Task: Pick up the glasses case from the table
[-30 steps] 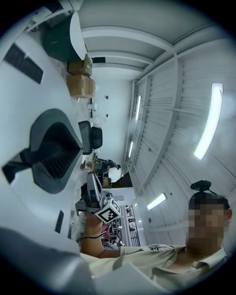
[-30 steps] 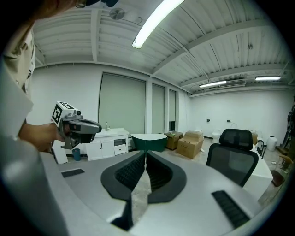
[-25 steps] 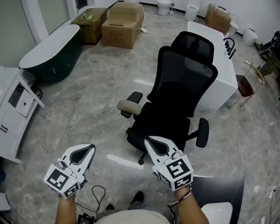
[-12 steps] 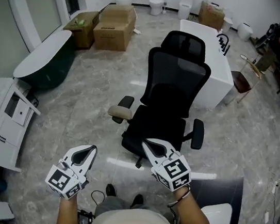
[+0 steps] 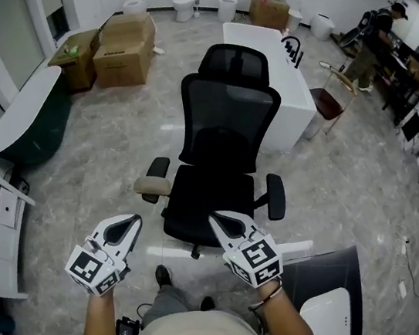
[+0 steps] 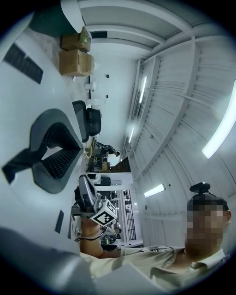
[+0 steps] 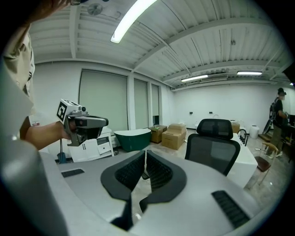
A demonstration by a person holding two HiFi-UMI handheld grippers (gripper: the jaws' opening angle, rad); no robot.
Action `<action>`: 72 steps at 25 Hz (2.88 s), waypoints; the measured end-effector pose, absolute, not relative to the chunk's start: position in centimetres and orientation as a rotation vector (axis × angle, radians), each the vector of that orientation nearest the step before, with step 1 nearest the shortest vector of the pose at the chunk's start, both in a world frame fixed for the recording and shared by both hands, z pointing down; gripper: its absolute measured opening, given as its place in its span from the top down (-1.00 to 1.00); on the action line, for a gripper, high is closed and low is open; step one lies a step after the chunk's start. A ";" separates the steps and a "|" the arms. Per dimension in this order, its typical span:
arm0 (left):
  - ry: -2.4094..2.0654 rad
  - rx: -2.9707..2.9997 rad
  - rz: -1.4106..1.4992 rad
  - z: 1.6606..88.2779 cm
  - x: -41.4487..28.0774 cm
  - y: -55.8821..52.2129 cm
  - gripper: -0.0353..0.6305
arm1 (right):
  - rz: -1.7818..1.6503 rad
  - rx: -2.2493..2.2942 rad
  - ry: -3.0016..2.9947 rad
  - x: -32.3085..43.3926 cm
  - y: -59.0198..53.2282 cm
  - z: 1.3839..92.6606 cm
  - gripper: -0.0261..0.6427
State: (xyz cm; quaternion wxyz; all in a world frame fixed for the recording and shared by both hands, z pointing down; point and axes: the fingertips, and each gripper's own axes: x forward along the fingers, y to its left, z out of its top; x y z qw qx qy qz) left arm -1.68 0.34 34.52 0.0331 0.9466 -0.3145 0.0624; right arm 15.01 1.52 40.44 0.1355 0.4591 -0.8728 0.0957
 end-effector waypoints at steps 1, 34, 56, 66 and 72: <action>-0.945 2.921 0.187 34.5 -1.6 -0.7 0.85 | 0.280 1.345 -2.516 14.9 1.0 40.5 0.84; -0.553 2.943 0.148 39.6 -8.2 -22.3 0.85 | 0.407 1.614 -2.269 7.4 -15.5 46.3 0.83; -0.801 2.744 0.216 44.9 -12.0 -26.0 0.85 | 0.517 1.338 -2.387 5.6 -23.3 50.6 0.72; -0.750 2.637 0.283 50.4 -10.9 -27.4 0.84 | 0.614 1.210 -2.403 5.6 -25.2 55.0 0.47; -0.709 2.558 0.344 55.2 -10.0 -28.5 0.69 | 0.658 1.097 -2.414 4.7 -26.1 58.5 0.27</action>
